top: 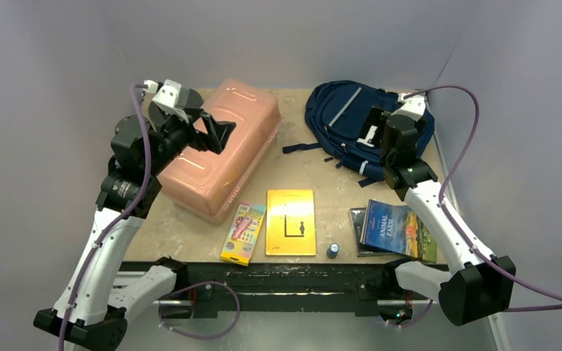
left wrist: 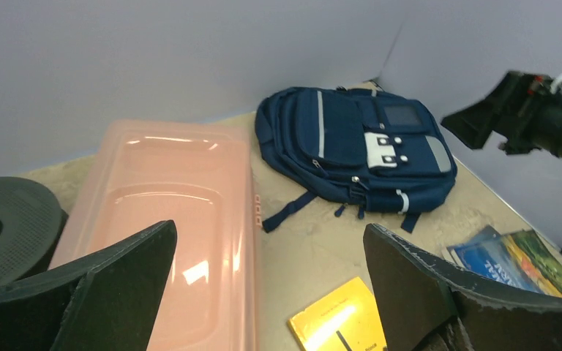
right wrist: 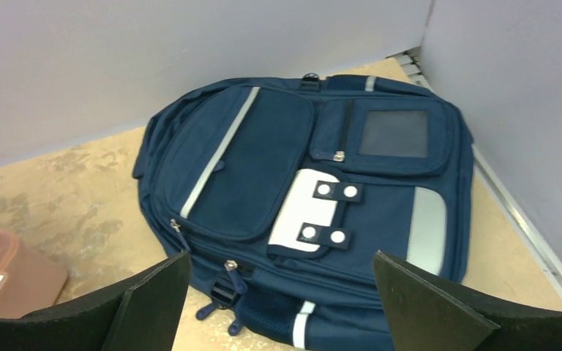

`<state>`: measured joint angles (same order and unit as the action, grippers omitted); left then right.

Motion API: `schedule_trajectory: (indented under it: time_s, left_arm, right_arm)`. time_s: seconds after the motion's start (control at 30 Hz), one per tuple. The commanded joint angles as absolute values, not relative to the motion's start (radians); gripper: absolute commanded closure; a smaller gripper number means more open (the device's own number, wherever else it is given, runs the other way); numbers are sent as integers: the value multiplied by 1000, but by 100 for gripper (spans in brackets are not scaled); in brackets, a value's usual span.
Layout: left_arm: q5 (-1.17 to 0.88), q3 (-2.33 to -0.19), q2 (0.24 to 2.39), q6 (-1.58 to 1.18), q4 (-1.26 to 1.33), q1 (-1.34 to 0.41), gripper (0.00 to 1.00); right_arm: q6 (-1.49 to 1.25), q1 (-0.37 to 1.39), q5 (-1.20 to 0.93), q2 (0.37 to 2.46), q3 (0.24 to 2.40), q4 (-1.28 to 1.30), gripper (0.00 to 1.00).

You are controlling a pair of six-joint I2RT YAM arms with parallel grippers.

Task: Pack the student bag
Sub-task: Unzip the student bag at the center of the board.

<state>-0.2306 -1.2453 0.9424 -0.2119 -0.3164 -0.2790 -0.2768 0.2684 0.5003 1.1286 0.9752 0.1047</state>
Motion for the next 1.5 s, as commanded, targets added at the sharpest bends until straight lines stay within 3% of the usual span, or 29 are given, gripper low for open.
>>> schedule_trajectory:
  time_s: [0.0,0.13,0.33,0.53,0.87,1.03,1.47]
  left_arm:
    - [-298,-1202,912,-159,-312,-347,0]
    - [-295,-1197,913,-161,-320,-405,0]
    - [-223,-1183,913,-118,-338,-508,0]
    - [-159,-1181,962,-106,-353,-597,0]
    - [-50,-1195,1038,-42,-403,-717,1]
    - [-36,-1204,1075,-31,-416,-736,4]
    - [-19,-1205,1131,-30,-422,-773,7]
  right_arm:
    - [-311,266,395,1183,1058,123,1]
    - [-368,235,362,1251,1097,168,1]
    - [-488,76,86,1359,1112,157,1]
    - [-491,60,-56,1581,1270,167,1]
    - [-522,76,41,2002,1664,208,1]
    - [-522,80,44,2091,1689,60,1]
    - [-522,109,6,2253,1796,-9,1]
